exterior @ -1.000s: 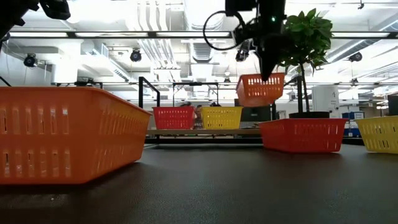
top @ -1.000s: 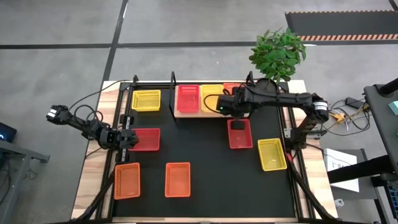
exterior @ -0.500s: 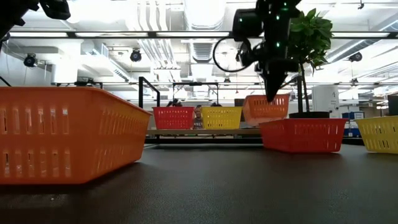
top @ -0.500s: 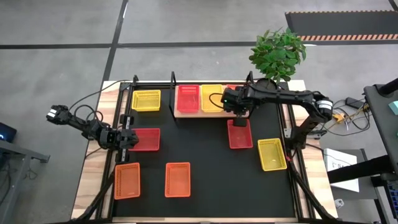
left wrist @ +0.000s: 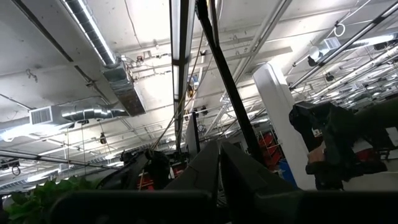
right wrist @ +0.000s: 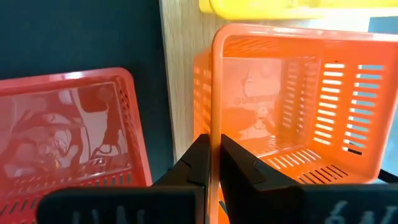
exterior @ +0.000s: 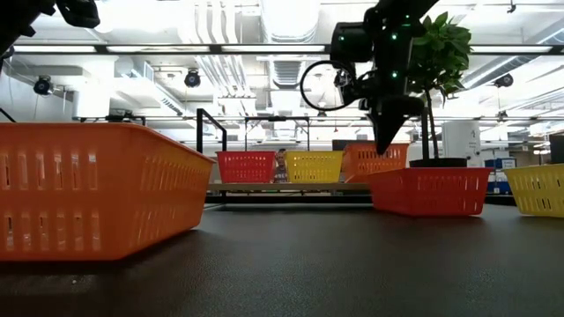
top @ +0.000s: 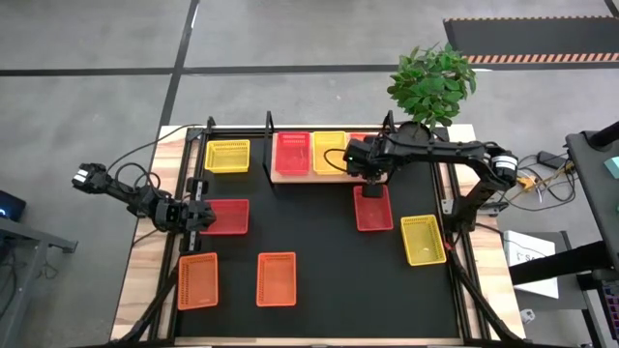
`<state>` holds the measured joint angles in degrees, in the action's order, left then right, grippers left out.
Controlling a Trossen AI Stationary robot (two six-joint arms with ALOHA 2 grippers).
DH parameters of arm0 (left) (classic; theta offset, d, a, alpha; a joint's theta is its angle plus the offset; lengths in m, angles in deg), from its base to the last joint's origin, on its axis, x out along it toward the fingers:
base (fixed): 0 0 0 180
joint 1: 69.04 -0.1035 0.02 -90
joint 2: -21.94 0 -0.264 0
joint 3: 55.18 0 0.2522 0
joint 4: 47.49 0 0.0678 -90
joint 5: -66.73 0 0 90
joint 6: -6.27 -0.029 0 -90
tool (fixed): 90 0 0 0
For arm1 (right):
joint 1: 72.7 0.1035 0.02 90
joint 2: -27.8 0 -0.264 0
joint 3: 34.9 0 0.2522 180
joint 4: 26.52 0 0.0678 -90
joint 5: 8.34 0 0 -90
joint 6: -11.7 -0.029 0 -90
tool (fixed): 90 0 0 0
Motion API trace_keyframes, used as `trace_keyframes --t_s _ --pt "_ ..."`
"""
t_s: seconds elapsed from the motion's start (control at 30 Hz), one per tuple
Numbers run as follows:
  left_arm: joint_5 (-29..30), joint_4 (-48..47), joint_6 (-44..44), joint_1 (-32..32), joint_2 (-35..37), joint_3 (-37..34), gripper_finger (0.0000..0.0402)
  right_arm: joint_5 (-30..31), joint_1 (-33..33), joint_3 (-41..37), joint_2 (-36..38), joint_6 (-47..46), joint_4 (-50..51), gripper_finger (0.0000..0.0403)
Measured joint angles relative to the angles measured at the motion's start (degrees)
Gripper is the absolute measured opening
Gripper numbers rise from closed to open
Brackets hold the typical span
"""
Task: Stack baskets on shelf by color
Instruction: Put the right orange bin on the shelf, then stack the right red bin on top of the red bin on the shelf
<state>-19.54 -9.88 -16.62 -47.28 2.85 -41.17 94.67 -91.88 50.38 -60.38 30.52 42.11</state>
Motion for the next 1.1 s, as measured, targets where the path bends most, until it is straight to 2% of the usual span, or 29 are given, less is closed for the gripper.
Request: trace_keyframes --t_s 0.23,0.67,0.9,1.1 --pt "0.0 0.0 0.0 0.0 0.0 0.0 0.0002 0.0 0.0 -0.6 0.0 -0.7 -0.4 0.0025" --pt "0.0 0.1 0.0 0.0 0.0 0.0 0.0002 0.7 0.0 -0.5 0.7 -1.7 1.5 0.0094" --pt "0.0 0.1 0.0 0.0 0.0 0.0 0.0002 0.4 1.3 5.4 1.1 -7.9 9.4 0.0107" --pt "0.0 0.1 0.0 0.0 0.0 0.0 0.0002 -2.9 5.8 9.6 1.6 -13.8 9.3 0.0094"
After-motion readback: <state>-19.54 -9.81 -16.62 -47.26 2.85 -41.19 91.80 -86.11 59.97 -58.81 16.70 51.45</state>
